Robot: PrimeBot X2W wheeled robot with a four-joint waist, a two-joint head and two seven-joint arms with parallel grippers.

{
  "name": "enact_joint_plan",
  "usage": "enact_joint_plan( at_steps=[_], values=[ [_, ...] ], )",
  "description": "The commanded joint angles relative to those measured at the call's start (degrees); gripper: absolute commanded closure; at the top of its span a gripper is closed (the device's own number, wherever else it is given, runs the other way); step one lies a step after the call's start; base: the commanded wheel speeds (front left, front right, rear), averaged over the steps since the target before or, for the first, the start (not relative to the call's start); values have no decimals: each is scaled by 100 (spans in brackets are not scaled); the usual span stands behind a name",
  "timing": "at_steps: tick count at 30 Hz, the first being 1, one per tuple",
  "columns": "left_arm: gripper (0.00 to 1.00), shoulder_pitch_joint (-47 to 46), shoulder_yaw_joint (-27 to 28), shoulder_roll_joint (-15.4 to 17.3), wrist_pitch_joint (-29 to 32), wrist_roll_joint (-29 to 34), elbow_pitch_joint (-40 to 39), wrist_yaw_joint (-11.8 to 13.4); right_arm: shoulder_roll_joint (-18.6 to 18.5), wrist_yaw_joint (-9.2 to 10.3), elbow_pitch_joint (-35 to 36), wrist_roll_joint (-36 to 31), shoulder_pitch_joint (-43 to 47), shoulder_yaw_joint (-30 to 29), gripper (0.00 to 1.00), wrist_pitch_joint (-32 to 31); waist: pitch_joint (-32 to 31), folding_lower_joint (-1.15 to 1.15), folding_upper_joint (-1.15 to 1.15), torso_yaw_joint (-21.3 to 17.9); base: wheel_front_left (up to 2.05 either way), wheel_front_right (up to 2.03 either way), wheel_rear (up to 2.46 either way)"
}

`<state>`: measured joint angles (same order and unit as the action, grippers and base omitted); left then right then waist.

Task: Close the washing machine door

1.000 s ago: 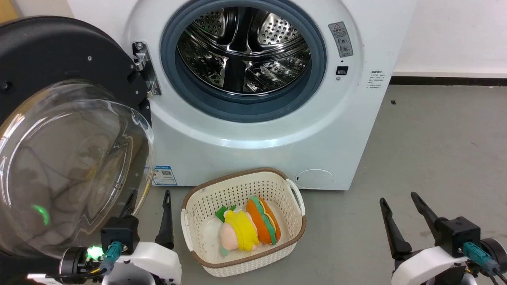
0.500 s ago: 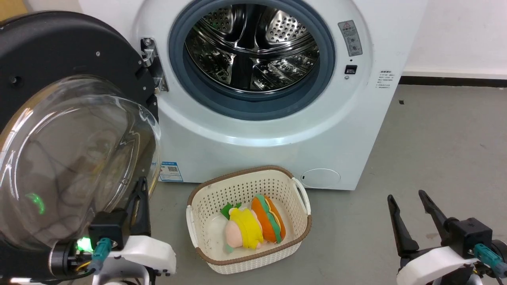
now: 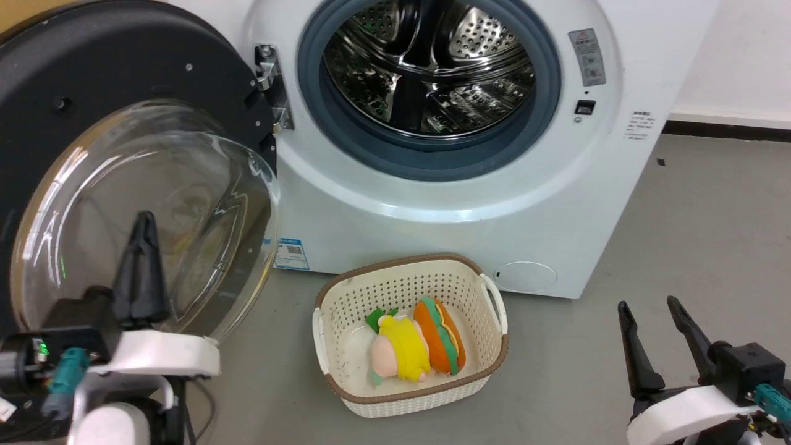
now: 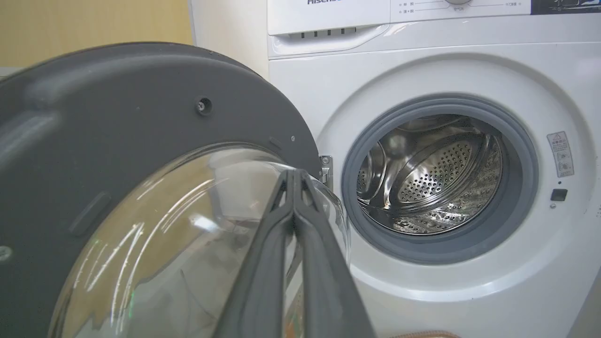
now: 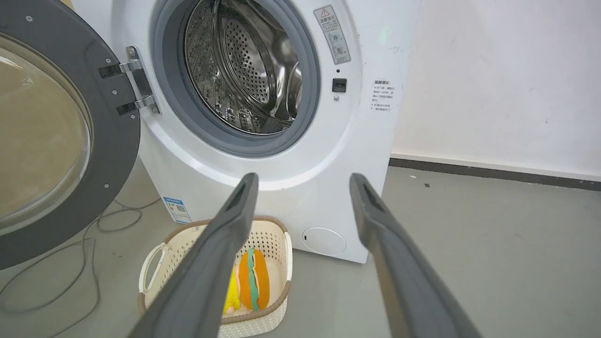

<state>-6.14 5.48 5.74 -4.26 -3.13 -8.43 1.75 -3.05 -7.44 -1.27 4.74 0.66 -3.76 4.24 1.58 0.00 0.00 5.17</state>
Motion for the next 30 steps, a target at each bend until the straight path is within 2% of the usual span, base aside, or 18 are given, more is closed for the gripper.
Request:
enact_joint_plan(
  at_steps=[1,10,14,21,30],
  values=[
    [100,-186,137,77,-74,-77,-107,-44,6,-2,-29,73,-98,-42,0,77,36,0,0,86,0,0,0],
    [100,-622,648,241,-169,-418,-215,-209,7,-2,-99,147,-135,-158,0,172,125,0,0,384,0,0,0],
    [100,-880,928,263,-217,-854,-171,-285,7,-2,-167,176,-142,-187,0,220,157,0,0,536,0,0,0],
    [100,-1191,1372,742,-178,-1130,-40,-366,8,-2,-232,243,-166,-273,0,304,232,0,0,780,0,0,0],
    [100,-1710,1933,1335,-67,-1672,723,-437,10,-3,-308,304,-222,-387,0,412,340,0,0,1005,0,0,0]
  ],
)
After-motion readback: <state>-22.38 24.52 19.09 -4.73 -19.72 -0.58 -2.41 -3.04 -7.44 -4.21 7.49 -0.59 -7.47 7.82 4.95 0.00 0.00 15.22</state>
